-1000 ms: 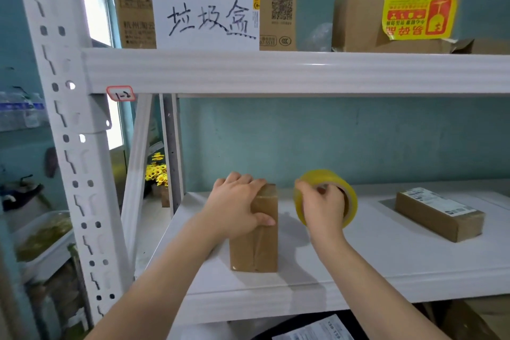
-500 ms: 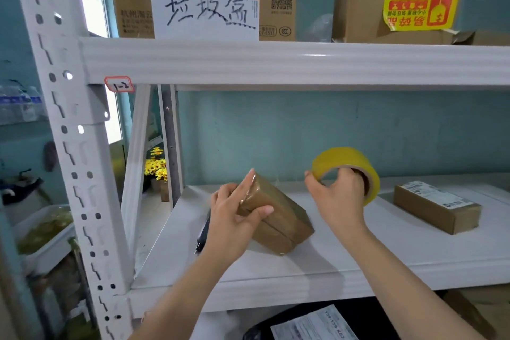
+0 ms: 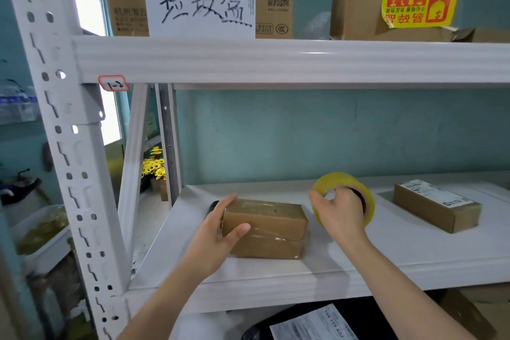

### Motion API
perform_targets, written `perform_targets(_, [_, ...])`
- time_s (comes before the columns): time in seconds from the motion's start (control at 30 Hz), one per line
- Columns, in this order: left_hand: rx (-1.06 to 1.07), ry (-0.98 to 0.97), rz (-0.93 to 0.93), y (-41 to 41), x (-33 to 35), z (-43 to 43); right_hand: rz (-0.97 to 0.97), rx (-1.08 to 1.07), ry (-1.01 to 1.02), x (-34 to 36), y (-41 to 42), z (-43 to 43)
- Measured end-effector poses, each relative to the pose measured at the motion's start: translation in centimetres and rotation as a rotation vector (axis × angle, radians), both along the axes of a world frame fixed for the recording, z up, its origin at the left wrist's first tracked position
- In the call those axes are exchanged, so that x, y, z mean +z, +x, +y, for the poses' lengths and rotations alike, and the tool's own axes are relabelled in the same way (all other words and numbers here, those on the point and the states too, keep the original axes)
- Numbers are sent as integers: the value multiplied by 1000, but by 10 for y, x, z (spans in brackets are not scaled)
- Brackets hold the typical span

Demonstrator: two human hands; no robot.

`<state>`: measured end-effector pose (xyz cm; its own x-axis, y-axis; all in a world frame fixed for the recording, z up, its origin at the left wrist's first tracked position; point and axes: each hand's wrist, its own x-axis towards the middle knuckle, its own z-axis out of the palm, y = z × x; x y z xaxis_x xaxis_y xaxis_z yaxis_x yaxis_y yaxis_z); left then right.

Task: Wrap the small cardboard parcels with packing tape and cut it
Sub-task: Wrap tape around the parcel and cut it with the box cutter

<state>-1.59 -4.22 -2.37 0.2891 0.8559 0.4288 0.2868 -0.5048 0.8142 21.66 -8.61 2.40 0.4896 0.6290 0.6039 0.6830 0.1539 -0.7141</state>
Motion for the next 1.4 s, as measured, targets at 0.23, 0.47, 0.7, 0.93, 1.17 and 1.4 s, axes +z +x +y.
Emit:
perform_targets(0.23, [154,43,279,-12,-3,-6,20,15,-74,-26,-11,2])
perform_targets(0.47, [276,473,862,-15,35,-9,-116,4,-30,-28,-8,6])
perform_targets(0.7, [11,339,1188,39,51,-21,-17,33,-44,-34,-8,15])
perform_targets(0.93, [97,354,1251,80,42,-31,-3,49,-7,-34,-13,13])
perform_targets(1.17, [-43,317,909,76,43,-20,-17,84,-11,-36,-8,12])
perform_targets(1.4, [590,-44,68,-16,37,26,226,155,-76,-35,-1,12])
